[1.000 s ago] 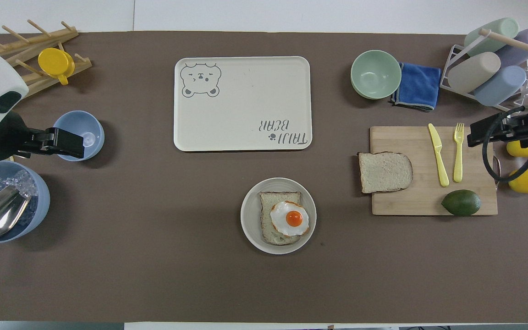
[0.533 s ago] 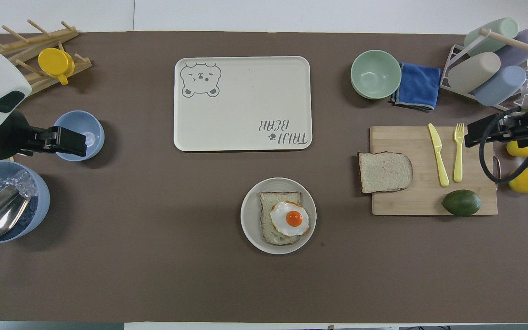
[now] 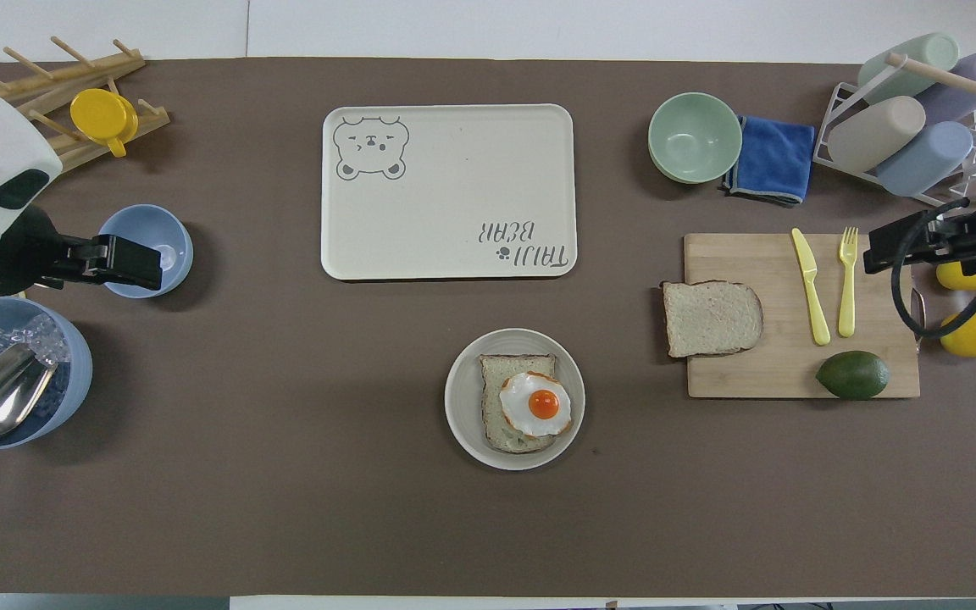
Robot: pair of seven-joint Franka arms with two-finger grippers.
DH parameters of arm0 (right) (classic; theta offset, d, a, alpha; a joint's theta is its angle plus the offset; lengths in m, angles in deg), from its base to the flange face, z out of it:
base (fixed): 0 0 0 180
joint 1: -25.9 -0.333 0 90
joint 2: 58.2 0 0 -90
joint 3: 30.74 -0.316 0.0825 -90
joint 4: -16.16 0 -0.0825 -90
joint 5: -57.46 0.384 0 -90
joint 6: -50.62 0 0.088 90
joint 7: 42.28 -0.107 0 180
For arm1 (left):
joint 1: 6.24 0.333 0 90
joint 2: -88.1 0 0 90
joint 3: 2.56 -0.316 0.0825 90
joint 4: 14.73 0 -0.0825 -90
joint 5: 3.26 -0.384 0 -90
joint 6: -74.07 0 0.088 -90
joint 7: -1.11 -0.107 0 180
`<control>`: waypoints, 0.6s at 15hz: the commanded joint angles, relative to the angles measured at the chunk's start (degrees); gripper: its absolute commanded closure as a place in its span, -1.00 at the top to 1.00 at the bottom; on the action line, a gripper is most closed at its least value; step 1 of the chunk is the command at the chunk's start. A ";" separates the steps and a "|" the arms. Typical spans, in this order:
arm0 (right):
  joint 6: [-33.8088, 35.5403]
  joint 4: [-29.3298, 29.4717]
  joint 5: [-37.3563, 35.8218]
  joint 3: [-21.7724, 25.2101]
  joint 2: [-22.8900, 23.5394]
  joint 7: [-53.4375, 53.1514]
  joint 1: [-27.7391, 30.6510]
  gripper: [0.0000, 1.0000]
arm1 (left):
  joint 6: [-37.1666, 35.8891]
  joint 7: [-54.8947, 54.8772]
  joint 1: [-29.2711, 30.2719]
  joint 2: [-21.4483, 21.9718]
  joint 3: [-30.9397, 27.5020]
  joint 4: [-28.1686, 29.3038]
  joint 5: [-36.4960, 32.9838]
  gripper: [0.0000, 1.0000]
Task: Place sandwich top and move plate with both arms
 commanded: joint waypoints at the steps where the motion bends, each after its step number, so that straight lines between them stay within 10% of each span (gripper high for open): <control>1: 0.69 -0.91 -1.75 -0.10 -2.09 2.38 0.76 1.00 | 1.39 0.12 -0.12 1.67 -0.03 2.05 0.41 1.00; 9: -7.82 -9.35 -17.64 -1.16 1.74 0.92 -10.89 1.00 | 1.39 0.04 -0.12 1.58 -0.03 2.05 0.41 1.00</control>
